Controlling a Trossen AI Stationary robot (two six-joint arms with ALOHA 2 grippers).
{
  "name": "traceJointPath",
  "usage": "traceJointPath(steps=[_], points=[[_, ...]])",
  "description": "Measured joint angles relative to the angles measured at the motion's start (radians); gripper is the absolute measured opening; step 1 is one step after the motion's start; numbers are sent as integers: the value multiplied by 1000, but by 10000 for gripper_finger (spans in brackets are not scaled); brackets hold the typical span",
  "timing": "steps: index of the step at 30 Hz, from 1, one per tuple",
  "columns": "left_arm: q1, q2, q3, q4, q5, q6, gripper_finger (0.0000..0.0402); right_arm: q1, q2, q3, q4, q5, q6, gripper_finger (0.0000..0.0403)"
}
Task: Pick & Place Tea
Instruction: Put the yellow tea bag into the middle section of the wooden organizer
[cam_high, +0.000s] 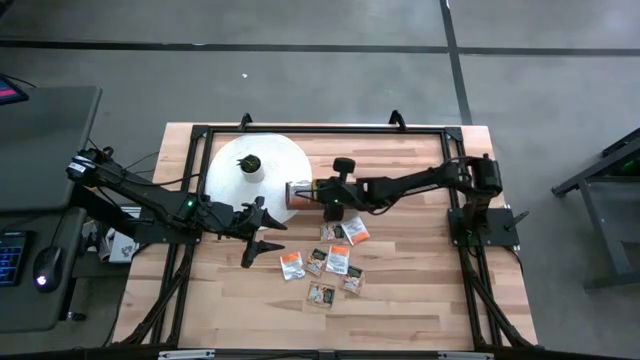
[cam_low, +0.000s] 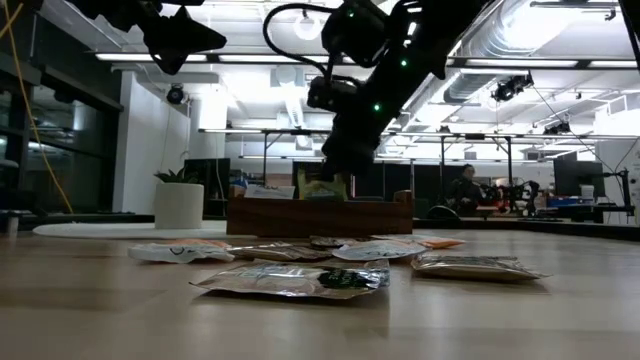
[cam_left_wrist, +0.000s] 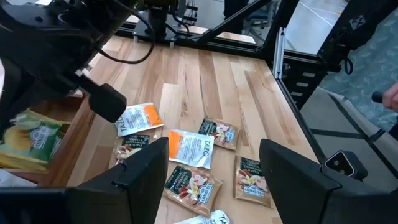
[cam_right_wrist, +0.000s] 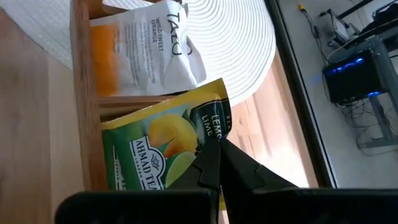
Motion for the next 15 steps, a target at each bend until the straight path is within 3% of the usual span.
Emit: traceJointPath(steps=[15], points=[[0,0,0,0,-1,0,248,-17,25,0,37,-13,6,0]])
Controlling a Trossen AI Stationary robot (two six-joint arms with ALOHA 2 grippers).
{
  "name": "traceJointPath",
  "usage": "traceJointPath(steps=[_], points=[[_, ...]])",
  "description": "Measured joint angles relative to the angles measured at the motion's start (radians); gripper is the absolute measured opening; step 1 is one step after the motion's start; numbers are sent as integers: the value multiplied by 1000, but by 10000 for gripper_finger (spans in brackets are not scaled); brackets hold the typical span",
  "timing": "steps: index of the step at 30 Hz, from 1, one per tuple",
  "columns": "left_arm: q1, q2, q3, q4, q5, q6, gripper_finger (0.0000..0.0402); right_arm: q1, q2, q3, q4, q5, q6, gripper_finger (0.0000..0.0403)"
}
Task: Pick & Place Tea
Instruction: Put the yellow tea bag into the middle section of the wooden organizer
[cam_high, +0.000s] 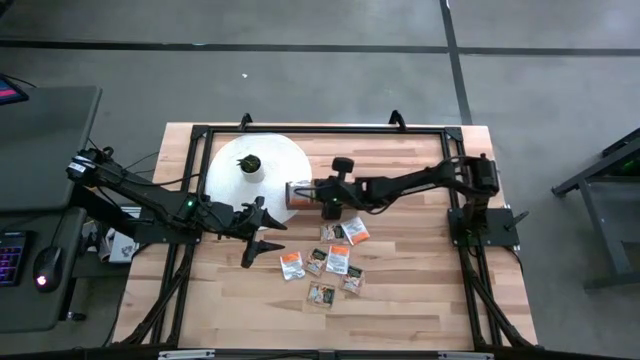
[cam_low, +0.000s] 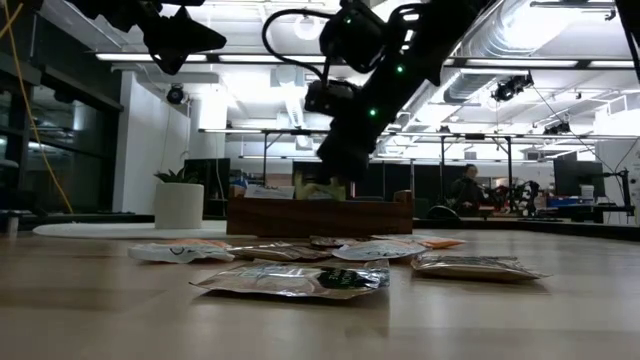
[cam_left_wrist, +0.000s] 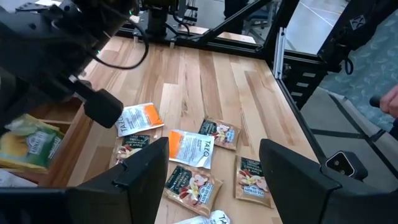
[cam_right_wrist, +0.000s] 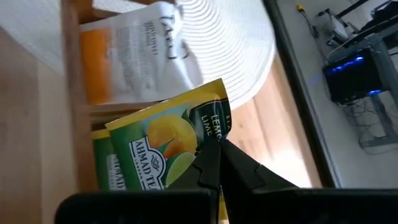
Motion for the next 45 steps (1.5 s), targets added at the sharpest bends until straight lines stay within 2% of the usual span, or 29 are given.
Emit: traceJointPath(steps=[12,24,29,45], points=[[0,0,0,0,0,0,248,0,23,0,-2,-5,35,0],[0,0,0,-1,6,0,248,0,23,0,-33,-108,61,0],[0,0,0,-18,0,0,248,0,22,2,-54,-110,59,0],[0,0,0,-30,-3,0,248,-18,-84,1,-53,-158,-21,1]])
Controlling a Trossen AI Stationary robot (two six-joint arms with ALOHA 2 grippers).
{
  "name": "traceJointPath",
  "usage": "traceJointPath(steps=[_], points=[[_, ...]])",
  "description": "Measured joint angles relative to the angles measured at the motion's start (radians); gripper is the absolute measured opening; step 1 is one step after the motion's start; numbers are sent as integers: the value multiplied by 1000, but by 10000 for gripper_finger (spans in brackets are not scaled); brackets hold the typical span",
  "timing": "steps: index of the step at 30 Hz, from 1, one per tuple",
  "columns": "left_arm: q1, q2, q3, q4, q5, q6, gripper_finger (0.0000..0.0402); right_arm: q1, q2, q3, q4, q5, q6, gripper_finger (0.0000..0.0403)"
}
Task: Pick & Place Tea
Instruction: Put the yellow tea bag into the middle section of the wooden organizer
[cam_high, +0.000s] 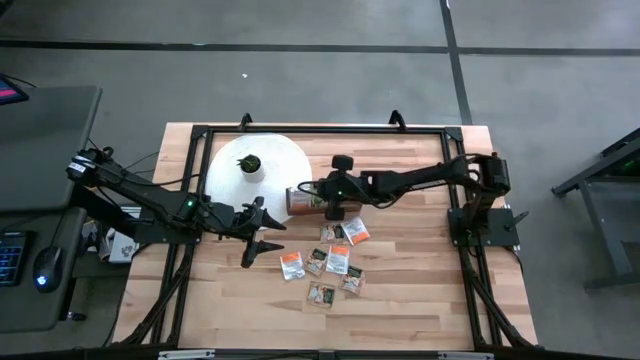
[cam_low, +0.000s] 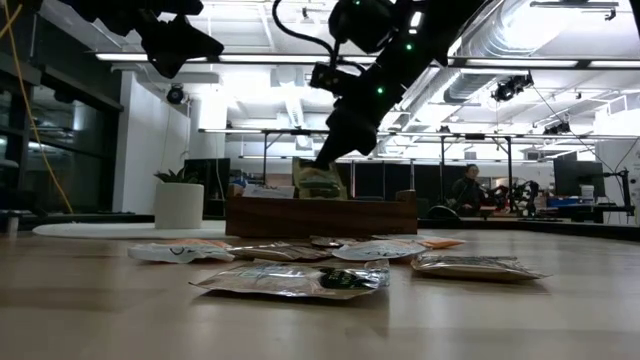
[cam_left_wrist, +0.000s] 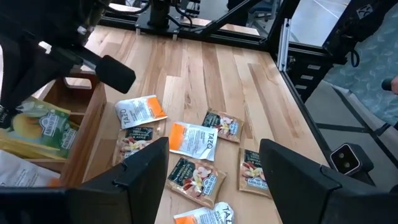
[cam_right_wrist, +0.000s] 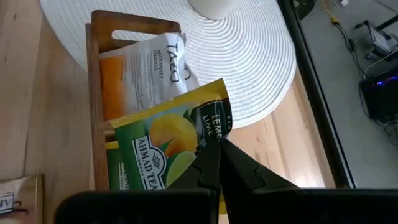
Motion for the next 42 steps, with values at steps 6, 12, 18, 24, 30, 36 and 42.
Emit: traceJointPath(steps=[6,12,18,24,30,36,42], points=[[0,0,0,1,0,0,248,-2,0,0,-5,-3,2,1],[0,0,0,1,0,0,248,-7,0,0,-10,0,2,1],[0,0,0,1,0,0,248,-9,0,-2,-41,3,38,1],[0,0,0,1,0,0,248,-9,2,-48,-23,-3,64,1],[0,0,0,2,0,0,248,-8,4,-56,20,8,58,1],[0,0,0,2,1,0,248,-5,4,-56,48,-5,61,1],[0,0,0,1,2,0,248,-7,4,-56,47,-65,64,1]])
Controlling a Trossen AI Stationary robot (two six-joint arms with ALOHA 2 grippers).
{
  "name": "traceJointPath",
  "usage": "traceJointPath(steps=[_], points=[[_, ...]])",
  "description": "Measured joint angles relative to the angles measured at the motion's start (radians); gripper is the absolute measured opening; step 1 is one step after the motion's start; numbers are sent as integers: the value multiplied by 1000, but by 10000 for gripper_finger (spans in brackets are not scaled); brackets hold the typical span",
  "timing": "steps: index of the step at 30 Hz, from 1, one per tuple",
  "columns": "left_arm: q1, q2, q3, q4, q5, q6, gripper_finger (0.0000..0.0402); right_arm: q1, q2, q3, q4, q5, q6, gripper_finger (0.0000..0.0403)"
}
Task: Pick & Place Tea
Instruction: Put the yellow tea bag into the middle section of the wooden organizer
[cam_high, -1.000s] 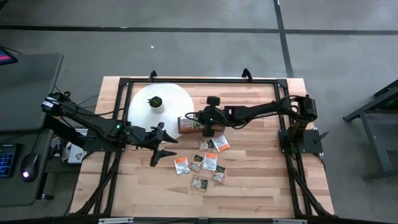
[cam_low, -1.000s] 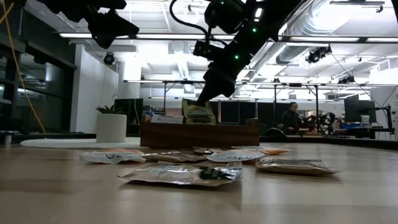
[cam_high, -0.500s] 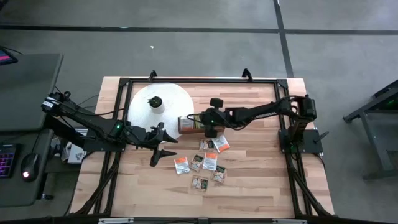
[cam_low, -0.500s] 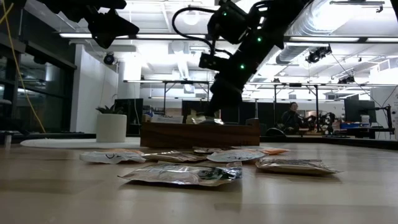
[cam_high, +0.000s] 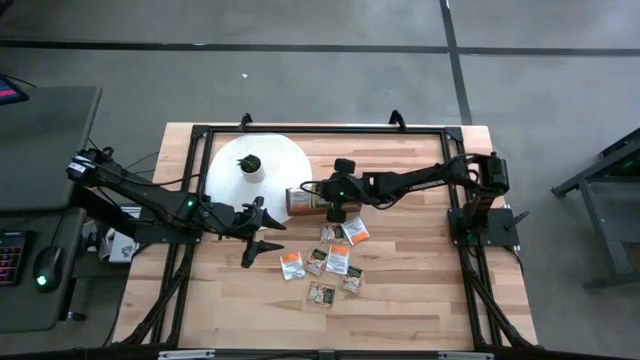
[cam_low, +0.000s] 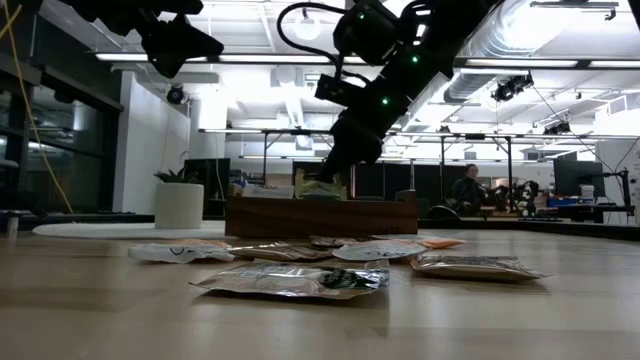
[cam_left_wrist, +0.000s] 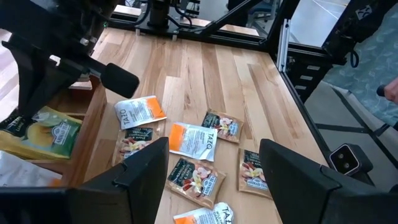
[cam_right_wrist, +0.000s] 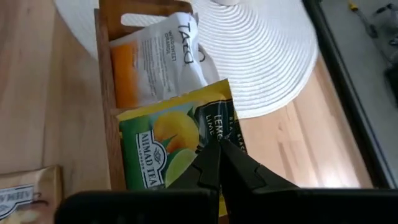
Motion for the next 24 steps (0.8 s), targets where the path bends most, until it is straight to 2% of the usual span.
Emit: traceJointPath(steps=[3,11,16,20,24], points=[[0,0,0,0,0,0,248,-3,0,0,-2,-14,2,16],[0,0,0,0,2,0,248,-8,0,0,-2,-16,2,113],[0,0,0,0,2,0,248,-8,-6,0,-6,-2,2,149],[0,0,0,0,2,0,248,9,-41,0,-24,29,19,152],[0,0,0,0,2,1,248,35,-69,0,-45,17,66,119]])
